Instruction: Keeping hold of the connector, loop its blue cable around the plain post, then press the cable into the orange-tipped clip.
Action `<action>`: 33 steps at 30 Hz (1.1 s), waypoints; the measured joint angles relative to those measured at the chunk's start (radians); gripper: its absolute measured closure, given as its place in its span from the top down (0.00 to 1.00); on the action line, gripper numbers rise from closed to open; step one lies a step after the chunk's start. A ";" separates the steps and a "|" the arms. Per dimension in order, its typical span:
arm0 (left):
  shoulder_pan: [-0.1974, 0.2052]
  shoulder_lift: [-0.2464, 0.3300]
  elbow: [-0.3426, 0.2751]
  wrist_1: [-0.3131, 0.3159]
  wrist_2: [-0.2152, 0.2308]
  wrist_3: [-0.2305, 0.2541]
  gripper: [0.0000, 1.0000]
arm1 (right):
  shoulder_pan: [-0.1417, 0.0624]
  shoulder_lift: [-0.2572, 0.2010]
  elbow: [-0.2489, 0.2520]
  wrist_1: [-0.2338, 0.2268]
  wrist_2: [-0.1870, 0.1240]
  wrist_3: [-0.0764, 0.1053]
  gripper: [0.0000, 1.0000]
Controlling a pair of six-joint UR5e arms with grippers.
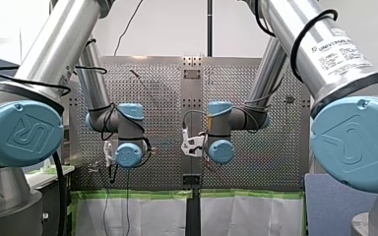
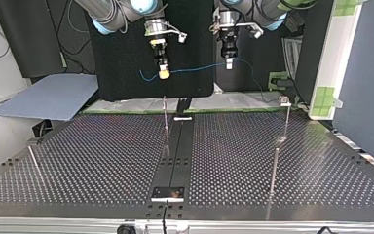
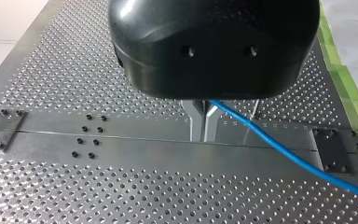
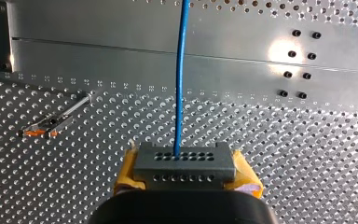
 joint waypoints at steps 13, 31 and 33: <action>0.000 0.000 0.000 0.000 0.000 0.000 0.05 | 0.000 0.000 0.000 0.000 0.000 0.000 0.00; 0.011 0.103 -0.085 -0.101 -0.001 0.012 0.05 | 0.041 0.050 0.003 0.098 -0.074 0.042 0.00; 0.011 0.122 -0.088 -0.110 -0.002 0.012 0.05 | 0.041 0.050 0.003 0.117 -0.076 0.043 0.00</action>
